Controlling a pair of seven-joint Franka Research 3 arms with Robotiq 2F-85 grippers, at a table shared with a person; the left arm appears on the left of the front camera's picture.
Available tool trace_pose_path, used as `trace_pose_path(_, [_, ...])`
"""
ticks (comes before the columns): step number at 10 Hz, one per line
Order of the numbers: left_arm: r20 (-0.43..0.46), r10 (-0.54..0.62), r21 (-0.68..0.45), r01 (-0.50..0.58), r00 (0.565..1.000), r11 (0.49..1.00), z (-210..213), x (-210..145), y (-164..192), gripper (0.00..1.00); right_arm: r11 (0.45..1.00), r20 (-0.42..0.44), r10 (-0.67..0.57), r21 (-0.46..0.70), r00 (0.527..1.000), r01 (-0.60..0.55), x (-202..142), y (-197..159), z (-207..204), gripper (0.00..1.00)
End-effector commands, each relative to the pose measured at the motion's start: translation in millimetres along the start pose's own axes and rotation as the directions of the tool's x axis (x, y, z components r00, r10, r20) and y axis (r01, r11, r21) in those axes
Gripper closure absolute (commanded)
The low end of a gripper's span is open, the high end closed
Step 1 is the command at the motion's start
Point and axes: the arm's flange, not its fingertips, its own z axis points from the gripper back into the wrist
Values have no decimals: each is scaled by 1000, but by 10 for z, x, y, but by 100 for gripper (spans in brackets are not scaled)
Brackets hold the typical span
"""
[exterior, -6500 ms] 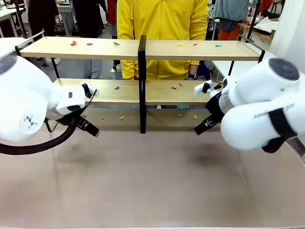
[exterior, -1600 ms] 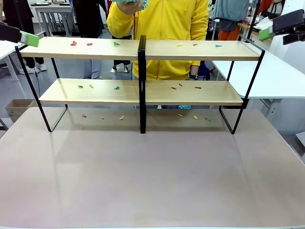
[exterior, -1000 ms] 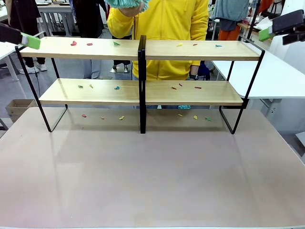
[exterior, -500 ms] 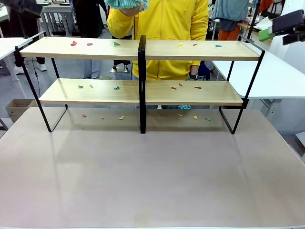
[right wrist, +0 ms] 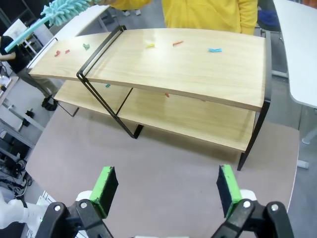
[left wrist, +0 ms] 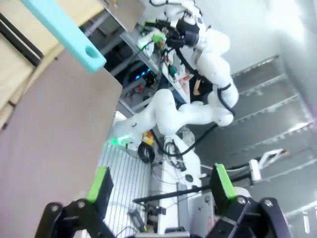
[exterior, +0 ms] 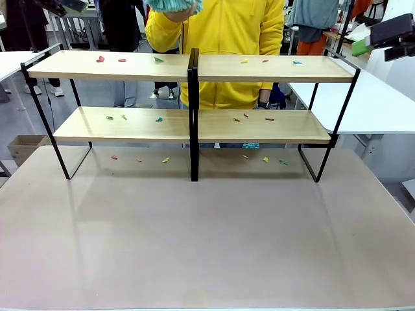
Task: Clean the shelves.
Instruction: Pick up the Duster when the human hands it over.
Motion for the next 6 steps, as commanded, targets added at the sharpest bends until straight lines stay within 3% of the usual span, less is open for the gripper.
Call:
trace_pose_path(1, [131, 243, -144, -224, 961, 964, -35, 173, 51, 0, 1000, -2, 1, 3, 1000, -1, 1, -6, -3, 0])
trace_pose_path(2, [168, 353, -169, -326, 920, 930, -32, 292, 67, 0, 1000, -2, 1, 3, 1000, -1, 1, -6, -3, 0])
trace_pose_path(3, [326, 407, -144, -380, 853, 914, -54, 402, 123, 0, 1000, -2, 1, 3, 1000, -1, 1, -6, -3, 0])
trace_pose_path(5, [417, 480, -33, -515, 772, 857, -86, 516, 272, 0, 1000, -2, 1, 3, 1000, -1, 1, -6, -3, 0])
trace_pose_path(6, [447, 482, 21, -548, 753, 836, -130, 533, 336, 0, 1000, -2, 1, 3, 1000, -1, 1, -6, -3, 0])
